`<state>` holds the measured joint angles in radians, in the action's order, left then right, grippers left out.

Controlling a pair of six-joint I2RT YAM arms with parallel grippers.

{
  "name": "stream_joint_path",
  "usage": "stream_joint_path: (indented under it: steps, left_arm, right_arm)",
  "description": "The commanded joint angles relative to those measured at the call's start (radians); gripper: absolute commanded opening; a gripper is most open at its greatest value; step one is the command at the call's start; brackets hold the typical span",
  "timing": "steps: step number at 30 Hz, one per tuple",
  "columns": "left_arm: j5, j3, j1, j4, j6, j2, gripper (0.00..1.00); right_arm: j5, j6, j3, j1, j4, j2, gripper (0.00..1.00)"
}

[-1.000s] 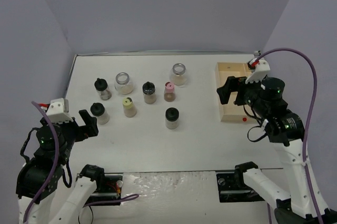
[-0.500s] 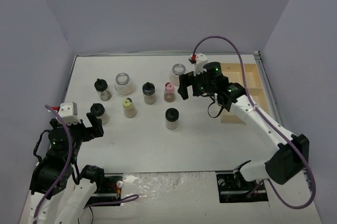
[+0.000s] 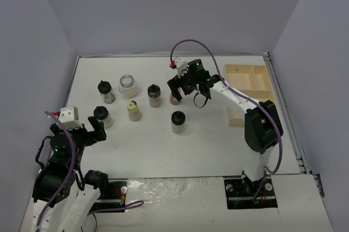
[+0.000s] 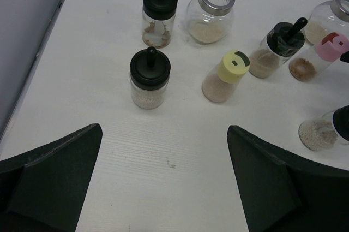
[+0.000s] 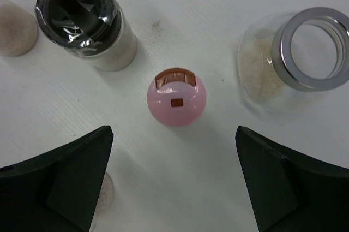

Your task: Organize the condiment bottles

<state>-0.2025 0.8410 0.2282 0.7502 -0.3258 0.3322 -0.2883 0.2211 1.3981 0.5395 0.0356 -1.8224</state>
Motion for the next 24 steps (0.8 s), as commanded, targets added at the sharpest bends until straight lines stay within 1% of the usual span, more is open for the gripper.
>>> stream_joint_path:
  steps: [1,3,9,13,16,19,22,24]
  left_arm:
    - [-0.003,0.029,-0.008,-0.063,0.013,0.067,0.97]
    - [0.001,0.029,-0.01,-0.064,0.014,0.071,0.97]
    - [0.008,0.027,-0.011,-0.066,0.017,0.073,0.97]
    - [0.011,0.027,-0.01,-0.068,0.018,0.077,0.97]
    - [0.014,0.027,-0.012,-0.066,0.019,0.077,0.97]
    - [0.014,0.027,-0.012,-0.066,0.019,0.077,0.97]
    - [0.014,0.027,-0.012,-0.063,0.019,0.077,0.97]
    - [0.015,0.027,-0.012,-0.062,0.018,0.075,0.97]
  right_arm:
    - [-0.065,0.068,0.108,0.005,-0.07,-0.052,0.89]
    - [-0.082,0.072,0.128,0.004,-0.069,-0.086,0.87]
    - [-0.109,0.06,0.168,0.004,-0.069,-0.15,0.76]
    - [-0.109,0.058,0.164,0.004,-0.07,-0.165,0.64]
    - [-0.096,0.057,0.159,0.001,-0.068,-0.163,0.51]
    - [-0.077,0.054,0.148,-0.004,-0.069,-0.138,0.4]
    - [-0.043,0.049,0.125,-0.011,-0.068,-0.086,0.23]
    - [-0.009,0.037,0.104,-0.021,-0.065,-0.015,0.1]
